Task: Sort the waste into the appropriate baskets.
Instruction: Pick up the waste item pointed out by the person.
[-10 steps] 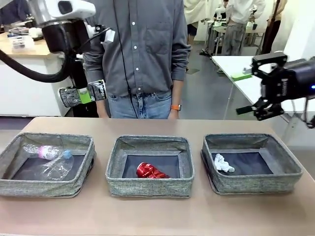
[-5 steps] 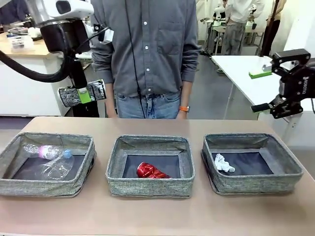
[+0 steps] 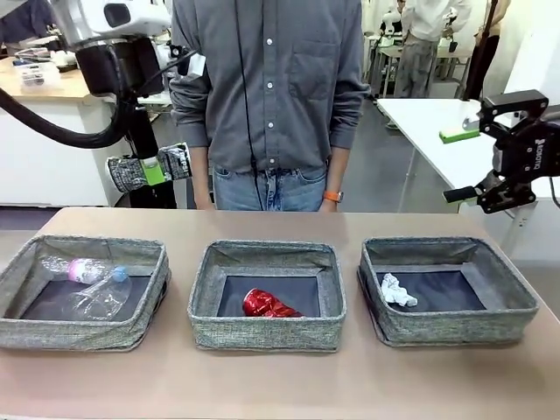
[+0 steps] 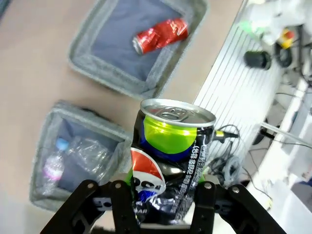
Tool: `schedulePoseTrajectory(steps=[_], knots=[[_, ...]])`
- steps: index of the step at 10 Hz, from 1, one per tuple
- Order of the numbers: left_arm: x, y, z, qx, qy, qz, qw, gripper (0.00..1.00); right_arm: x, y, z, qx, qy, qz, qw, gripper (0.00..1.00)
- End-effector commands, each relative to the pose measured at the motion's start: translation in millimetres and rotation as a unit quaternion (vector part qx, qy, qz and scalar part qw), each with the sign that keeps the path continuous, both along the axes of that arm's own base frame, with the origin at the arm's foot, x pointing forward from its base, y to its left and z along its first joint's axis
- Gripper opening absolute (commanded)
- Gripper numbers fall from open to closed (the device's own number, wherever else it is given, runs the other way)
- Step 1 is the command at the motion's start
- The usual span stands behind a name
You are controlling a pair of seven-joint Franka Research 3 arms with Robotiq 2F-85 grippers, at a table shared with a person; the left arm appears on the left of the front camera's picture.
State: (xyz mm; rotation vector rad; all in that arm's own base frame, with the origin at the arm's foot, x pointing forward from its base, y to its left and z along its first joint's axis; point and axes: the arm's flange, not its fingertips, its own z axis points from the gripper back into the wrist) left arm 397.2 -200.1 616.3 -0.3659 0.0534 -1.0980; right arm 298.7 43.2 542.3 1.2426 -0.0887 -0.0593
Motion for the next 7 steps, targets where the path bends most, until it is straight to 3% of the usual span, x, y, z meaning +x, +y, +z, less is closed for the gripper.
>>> schedulePoseTrajectory(steps=[1,3,4,5,7], knots=[[-27.8,-61.4,31.5,-0.002,0.050,0.113,0.992,0.41,-1.3,0.8,1.5,0.007,0.007,0.000,1.000,1.00],[-46.2,-130.1,70.7,-0.028,0.020,0.222,0.974,0.41,-1.3,0.8,1.5,0.007,0.007,0.000,1.000,1.00],[-58.5,-156.1,80.9,0.027,0.010,0.256,0.966,0.41,-1.3,0.8,1.5,0.007,0.007,0.000,1.000,1.00],[-69.3,-169.2,86.3,0.071,-0.010,0.280,0.957,0.41,-1.3,0.8,1.5,0.007,0.007,0.000,1.000,1.00],[-84.3,-189.0,94.0,0.088,-0.032,0.276,0.957,0.41,-1.3,0.8,1.5,0.007,0.007,0.000,1.000,1.00]])
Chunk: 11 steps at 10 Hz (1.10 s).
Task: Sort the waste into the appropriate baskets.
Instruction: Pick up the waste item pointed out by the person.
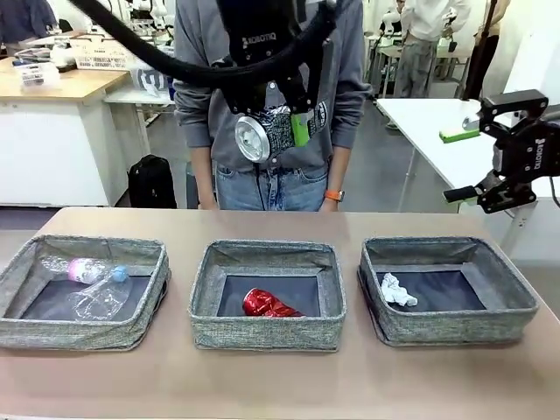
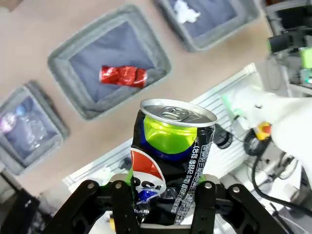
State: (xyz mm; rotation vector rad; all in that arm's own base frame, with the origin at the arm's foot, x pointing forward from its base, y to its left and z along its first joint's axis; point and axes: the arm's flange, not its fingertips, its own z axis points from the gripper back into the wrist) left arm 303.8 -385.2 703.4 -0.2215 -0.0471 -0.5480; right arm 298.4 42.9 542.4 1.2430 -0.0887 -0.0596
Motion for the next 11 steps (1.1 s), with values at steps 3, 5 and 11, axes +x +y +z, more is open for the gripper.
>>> schedulePoseTrajectory(steps=[3,5,11], knots=[[13.0,-6.0,29.4,0.027,0.033,-0.002,0.999,0.41,-1.1,1.1,1.4,0.007,0.007,0.000,1.000,1.00],[20.8,1.9,52.3,0.017,0.058,0.026,0.998,0.41,-1.1,1.1,1.4,0.007,0.007,0.000,1.000,1.00],[15.4,8.8,81.2,-0.013,0.048,0.012,0.999,0.41,-1.1,1.1,1.4,0.007,0.007,0.000,1.000,1.00]])
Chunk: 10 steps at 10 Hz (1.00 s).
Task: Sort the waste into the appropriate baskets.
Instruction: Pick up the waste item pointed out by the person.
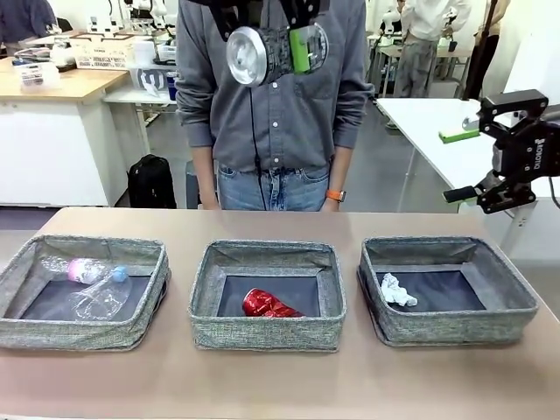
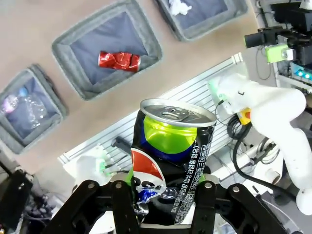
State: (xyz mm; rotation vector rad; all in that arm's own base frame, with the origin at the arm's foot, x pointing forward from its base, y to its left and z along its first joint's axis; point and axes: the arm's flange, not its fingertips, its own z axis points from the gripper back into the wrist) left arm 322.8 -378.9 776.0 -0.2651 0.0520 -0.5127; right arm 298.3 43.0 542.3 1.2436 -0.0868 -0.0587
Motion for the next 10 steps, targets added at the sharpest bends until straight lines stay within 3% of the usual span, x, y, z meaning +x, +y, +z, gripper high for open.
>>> schedulePoseTrajectory(steps=[1,2,3,4,5,7,8,9,10], knots=[[5.4,6.6,-3.0,-0.040,0.008,0.059,0.997,0.41,-0.9,0.9,1.5,0.007,0.006,-0.001,1.000,1.00],[4.1,-0.4,-7.1,-0.058,0.028,0.166,0.984,0.41,-0.9,0.9,1.5,0.007,0.006,-0.001,1.000,1.00],[-3.1,-9.2,-5.7,-0.062,0.035,0.238,0.969,0.41,-0.9,0.9,1.5,0.007,0.006,-0.001,1.000,1.00],[-8.6,-15.4,-4.7,-0.079,0.066,0.268,0.958,0.41,-0.9,0.9,1.5,0.007,0.006,-0.001,1.000,1.00],[-10.2,-15.8,-4.8,-0.093,0.068,0.325,0.939,0.41,-0.9,0.9,1.5,0.007,0.006,-0.001,1.000,1.00],[-12.1,-13.2,-8.1,-0.104,0.098,0.357,0.923,0.41,-0.9,0.9,1.5,0.007,0.006,-0.001,1.000,1.00],[1.3,-20.0,3.5,-0.076,0.084,0.312,0.943,0.41,-0.9,0.9,1.5,0.007,0.006,-0.001,1.000,1.00],[1.3,-20.0,3.5,-0.076,0.084,0.312,0.943,0.41,-0.9,0.9,1.5,0.007,0.006,-0.001,1.000,1.00],[-2.5,-22.5,3.4,-0.086,0.094,0.340,0.932,0.41,-0.9,0.9,1.5,0.007,0.006,-0.001,1.000,1.00]])
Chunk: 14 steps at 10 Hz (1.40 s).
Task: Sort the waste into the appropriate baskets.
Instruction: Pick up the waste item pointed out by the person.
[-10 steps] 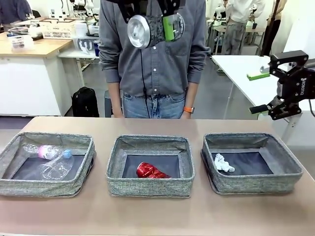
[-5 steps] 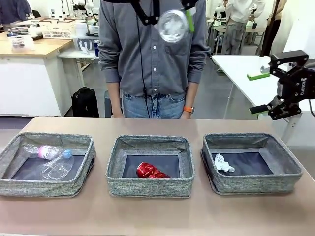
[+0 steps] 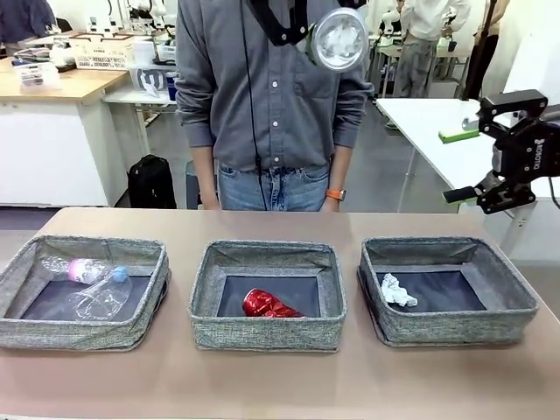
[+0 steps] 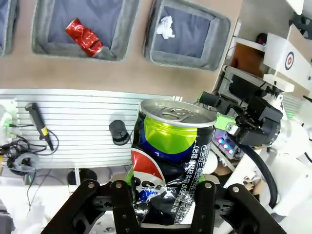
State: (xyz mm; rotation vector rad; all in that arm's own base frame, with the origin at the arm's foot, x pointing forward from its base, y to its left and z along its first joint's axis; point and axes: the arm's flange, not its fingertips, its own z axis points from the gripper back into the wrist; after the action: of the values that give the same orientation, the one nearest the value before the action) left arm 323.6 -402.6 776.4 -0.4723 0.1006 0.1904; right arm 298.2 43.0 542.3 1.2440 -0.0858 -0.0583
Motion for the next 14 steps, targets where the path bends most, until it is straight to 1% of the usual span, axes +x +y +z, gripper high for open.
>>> schedulePoseTrajectory(steps=[1,2,3,4,5,6,7,14], knots=[[0.9,2.8,-6.9,0.038,0.013,-0.007,0.999,0.41,-0.8,0.9,1.5,0.007,0.006,-0.001,1.000,1.00],[5.8,7.0,-18.4,0.073,0.030,-0.030,0.996,0.41,-0.8,0.9,1.5,0.007,0.006,-0.001,1.000,1.00],[10.0,14.8,-28.1,0.089,0.042,-0.053,0.994,0.41,-0.8,0.9,1.5,0.007,0.006,-0.001,1.000,1.00],[13.6,26.5,-40.2,0.110,0.067,-0.075,0.989,0.41,-0.8,0.9,1.5,0.007,0.006,-0.001,1.000,1.00],[14.6,37.9,-48.7,0.119,0.076,-0.068,0.988,0.41,-0.8,0.9,1.5,0.007,0.006,-0.001,1.000,1.00],[13.1,46.0,-51.7,0.116,0.060,-0.059,0.990,0.41,-0.8,0.9,1.5,0.007,0.006,-0.001,1.000,1.00],[14.2,20.7,-49.0,0.105,0.078,-0.058,0.990,0.41,-0.8,0.9,1.5,0.007,0.006,-0.001,1.000,1.00],[14.2,20.7,-49.0,0.105,0.078,-0.058,0.990,0.41,-0.8,0.9,1.5,0.007,0.006,-0.001,1.000,1.00]])
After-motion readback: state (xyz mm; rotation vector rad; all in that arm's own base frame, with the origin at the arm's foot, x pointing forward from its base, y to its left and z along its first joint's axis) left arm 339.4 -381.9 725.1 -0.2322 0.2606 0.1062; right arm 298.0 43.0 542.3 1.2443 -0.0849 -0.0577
